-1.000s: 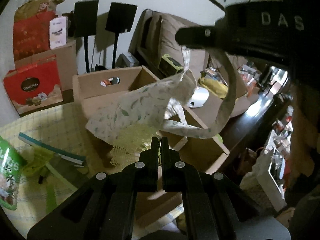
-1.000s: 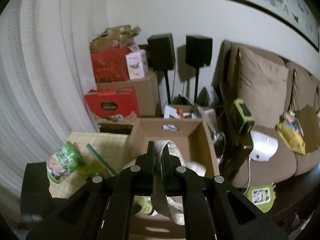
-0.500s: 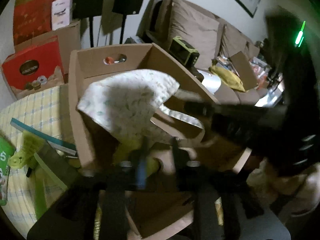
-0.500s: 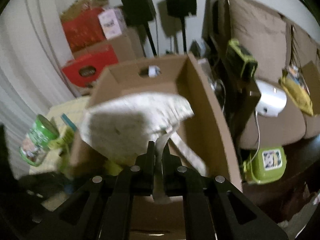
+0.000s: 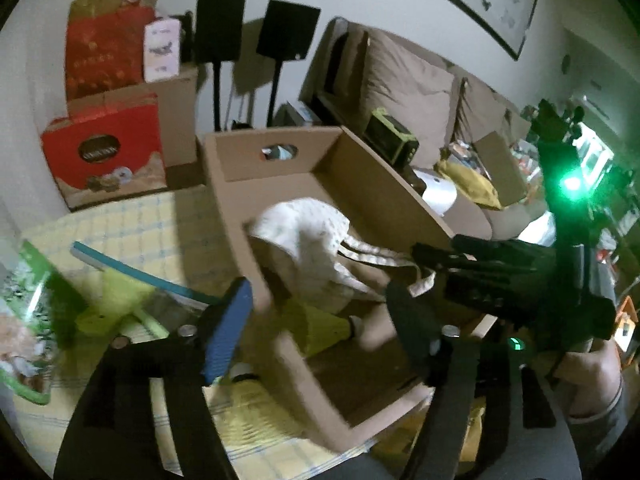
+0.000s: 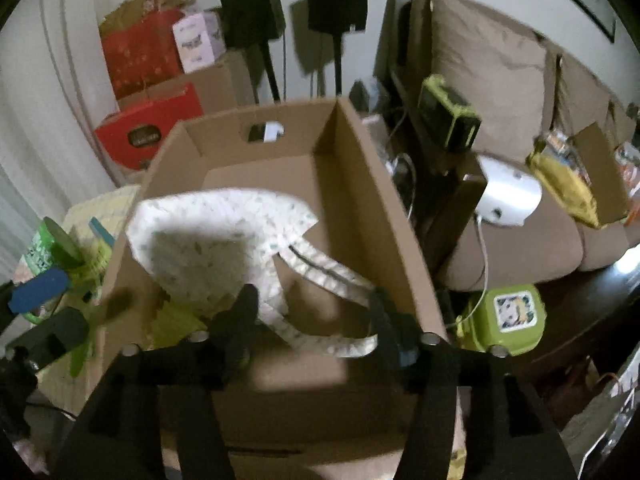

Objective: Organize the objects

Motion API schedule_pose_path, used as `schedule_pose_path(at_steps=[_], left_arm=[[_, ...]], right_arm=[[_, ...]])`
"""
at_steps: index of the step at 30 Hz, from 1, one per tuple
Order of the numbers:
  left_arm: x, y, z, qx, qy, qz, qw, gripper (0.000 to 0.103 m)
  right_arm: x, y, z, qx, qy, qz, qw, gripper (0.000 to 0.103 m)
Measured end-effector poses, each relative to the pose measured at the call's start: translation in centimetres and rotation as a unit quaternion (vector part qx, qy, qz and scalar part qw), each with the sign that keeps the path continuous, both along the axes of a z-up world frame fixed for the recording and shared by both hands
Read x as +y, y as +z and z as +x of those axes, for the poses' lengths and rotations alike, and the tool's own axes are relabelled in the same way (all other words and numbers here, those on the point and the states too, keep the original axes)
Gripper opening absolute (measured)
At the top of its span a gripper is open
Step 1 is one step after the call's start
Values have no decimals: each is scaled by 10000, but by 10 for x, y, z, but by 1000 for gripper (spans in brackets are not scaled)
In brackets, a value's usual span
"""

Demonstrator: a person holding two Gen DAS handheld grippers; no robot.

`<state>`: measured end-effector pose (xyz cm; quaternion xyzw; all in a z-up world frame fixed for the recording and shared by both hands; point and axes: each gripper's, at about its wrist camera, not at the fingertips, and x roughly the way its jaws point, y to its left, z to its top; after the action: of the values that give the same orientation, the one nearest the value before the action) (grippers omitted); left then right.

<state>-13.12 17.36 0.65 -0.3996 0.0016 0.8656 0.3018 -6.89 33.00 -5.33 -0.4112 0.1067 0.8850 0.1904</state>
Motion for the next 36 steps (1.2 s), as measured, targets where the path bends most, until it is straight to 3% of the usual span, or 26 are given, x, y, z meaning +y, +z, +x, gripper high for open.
schedule_pose_path(at_steps=[2, 6, 8, 14, 25, 36], left_arm=[[-12, 5, 1, 28, 69, 53, 10000, 82], [-41, 12, 7, 121, 245, 50, 9996, 85], [-51, 12, 9, 147, 311, 3, 9994, 92], [-81, 5, 20, 193, 460, -203, 9985, 92], [-112, -58, 44, -90, 457, -432, 9980, 92], [-84, -84, 58, 324, 86, -941, 9950, 92]], right_arm=[[-9, 8, 4, 112, 25, 99, 9999, 75], [-31, 22, 11, 402, 165, 135, 9990, 82], [-44, 27, 12, 498, 261, 142, 9983, 85], [-82, 35, 19, 847, 484, 85, 9952, 102], [-126, 32, 31, 977, 699, 105, 9927, 102], [-134, 31, 43, 1122, 709, -207, 9909, 102]])
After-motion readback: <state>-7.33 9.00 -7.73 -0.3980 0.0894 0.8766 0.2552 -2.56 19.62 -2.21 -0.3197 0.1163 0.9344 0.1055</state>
